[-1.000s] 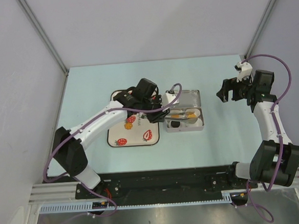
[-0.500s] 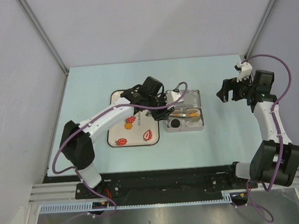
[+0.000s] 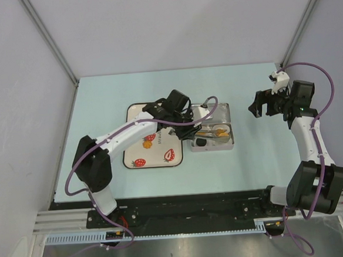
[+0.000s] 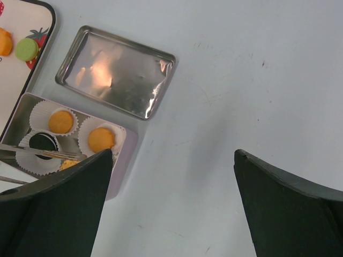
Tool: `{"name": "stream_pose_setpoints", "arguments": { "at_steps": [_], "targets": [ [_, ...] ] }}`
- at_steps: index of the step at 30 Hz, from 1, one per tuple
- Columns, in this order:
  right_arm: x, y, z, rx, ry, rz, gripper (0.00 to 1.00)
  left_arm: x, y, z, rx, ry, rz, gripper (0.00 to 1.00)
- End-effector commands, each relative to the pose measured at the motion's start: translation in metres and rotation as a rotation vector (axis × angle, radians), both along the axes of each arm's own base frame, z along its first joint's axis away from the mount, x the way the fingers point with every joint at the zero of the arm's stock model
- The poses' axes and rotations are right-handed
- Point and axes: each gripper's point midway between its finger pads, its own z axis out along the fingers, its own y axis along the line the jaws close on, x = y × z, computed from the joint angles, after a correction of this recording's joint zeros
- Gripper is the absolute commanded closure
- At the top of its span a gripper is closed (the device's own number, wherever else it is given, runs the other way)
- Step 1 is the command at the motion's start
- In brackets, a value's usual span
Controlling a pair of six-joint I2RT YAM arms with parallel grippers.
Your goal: Pack the cookies
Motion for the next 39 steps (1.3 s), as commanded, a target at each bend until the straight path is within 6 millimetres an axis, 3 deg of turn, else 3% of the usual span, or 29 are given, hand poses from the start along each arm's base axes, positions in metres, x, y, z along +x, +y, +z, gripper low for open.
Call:
{"name": "stream_pose_setpoints", "arguments": {
  "at_steps": [1,17,39],
  "targets": [
    [0.001,-0.001,0.006,-0.011,-0.027,0.005,0.00,0.007,-0.017,0.014,-0.056,-0.040,-0.027,0.88],
    [0.001,-0.002,0.006,-0.014,-0.026,0.005,0.00,0.006,-0.019,0.002,-0.043,-0.022,-0.032,0.86],
    [0.001,-0.001,0.008,-0.009,-0.031,0.008,0.00,0.004,-0.012,0.011,-0.043,-0.045,-0.017,0.60]
  ]
}}
